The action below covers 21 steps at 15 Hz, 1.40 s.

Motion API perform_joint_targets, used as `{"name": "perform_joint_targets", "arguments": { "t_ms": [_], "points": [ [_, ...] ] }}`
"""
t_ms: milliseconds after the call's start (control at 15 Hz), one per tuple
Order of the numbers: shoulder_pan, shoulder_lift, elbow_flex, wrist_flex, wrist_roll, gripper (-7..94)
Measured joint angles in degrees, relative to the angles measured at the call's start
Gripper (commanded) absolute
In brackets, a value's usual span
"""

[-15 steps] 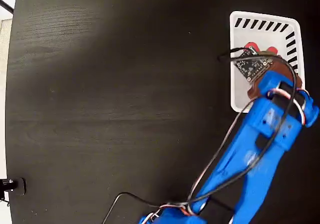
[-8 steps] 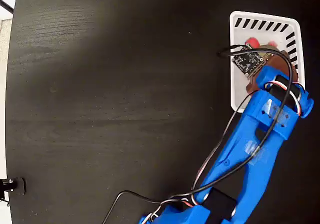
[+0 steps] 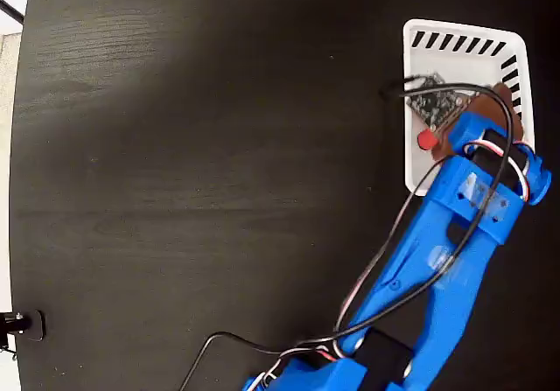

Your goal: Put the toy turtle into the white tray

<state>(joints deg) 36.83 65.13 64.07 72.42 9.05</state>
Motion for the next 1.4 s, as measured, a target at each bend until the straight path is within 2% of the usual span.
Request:
{"name": "perform_joint_targets", "arguments": {
  "t_ms": [133, 333, 667, 867, 1067, 1400],
  "points": [
    [-1.41, 3.78, -2.55, 0.44, 2.64, 0],
    [-6.59, 17.93, 0.44, -2.99, 4.57, 0],
    [-28.12, 52.47, 33.31, -17.67, 5.10, 0],
    [-35.42, 73.30, 58.36, -24.87, 3.69, 0],
    [-37.35, 93.96, 78.13, -23.20, 1.67, 0],
    [-37.88, 114.43, 96.06, -12.83, -2.90, 0]
  ]
}}
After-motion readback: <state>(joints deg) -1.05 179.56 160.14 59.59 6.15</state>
